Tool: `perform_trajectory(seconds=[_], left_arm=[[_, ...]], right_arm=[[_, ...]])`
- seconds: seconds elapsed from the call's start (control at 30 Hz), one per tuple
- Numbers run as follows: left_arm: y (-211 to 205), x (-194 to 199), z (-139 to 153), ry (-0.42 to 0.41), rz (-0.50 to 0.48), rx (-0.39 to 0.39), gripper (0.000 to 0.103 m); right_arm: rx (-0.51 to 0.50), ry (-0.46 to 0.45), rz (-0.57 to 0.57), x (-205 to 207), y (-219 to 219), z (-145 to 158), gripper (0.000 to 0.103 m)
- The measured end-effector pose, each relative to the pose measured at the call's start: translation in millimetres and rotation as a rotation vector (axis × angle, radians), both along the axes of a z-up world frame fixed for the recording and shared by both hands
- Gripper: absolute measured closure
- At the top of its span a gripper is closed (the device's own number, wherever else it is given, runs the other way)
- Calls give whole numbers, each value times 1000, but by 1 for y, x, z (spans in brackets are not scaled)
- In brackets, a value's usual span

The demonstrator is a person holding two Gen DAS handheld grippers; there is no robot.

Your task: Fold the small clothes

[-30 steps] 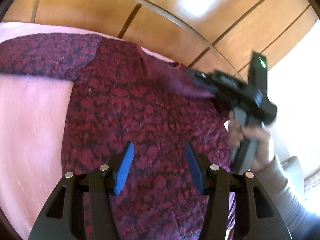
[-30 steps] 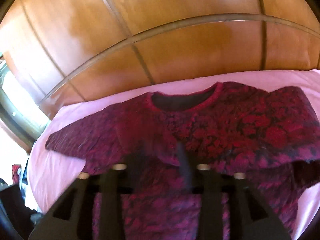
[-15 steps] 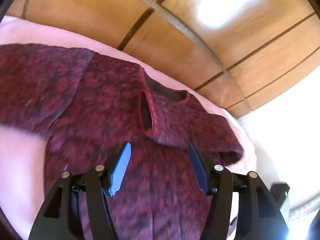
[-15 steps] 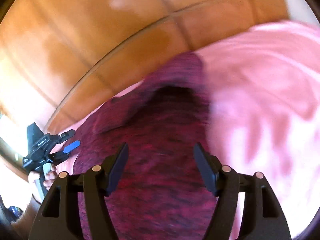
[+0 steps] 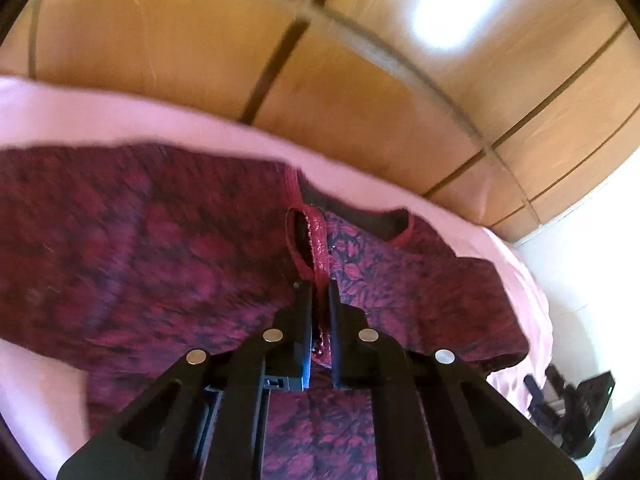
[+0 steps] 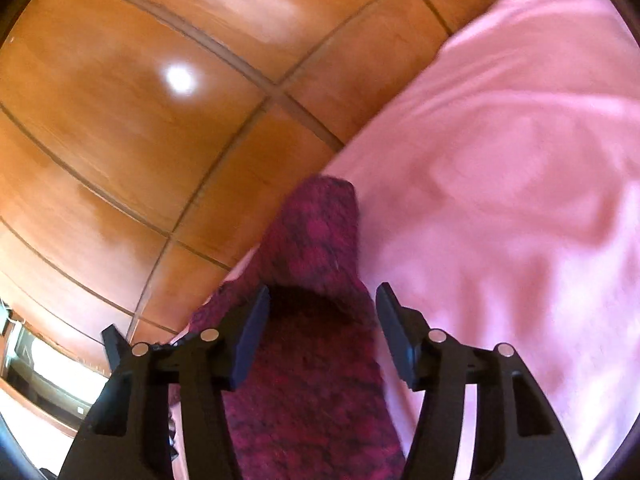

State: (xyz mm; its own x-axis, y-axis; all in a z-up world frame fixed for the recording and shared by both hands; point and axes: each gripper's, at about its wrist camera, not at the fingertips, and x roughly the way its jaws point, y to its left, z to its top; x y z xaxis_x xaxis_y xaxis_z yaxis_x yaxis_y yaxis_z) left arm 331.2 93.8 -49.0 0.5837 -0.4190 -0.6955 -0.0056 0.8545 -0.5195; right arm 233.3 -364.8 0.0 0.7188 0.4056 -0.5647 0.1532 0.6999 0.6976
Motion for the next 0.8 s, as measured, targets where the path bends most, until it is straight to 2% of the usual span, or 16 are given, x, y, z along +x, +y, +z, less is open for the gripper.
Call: perform_trajectory(seconds=[0.1, 0.17, 0.27, 0.43, 0.53, 0.63, 0.73, 0.8], left_arm=[[19, -11, 11, -33, 14, 22, 97], [26, -17, 11, -37, 23, 65, 97], [36, -23, 4, -23, 35, 99, 97], [59, -26, -10, 12, 107, 111, 98], [53, -29, -20, 39, 93, 174, 98], [49, -39, -15, 9, 82, 169, 98], [50, -45, -5, -18, 77, 183, 98], [51, -48, 3, -43, 77, 196, 98]], right_arm=[[-54, -3, 73, 23, 27, 2, 50], [-82, 12, 114, 36, 44, -2, 50], [-181, 53, 171, 56, 76, -13, 53], [-306, 140, 206, 67, 103, -43, 59], [-358, 123, 211, 67, 108, -52, 59], [-403, 137, 235, 67, 112, -41, 58], [-426, 72, 248, 70, 120, -17, 51], [-446, 62, 248, 80, 127, -12, 50]])
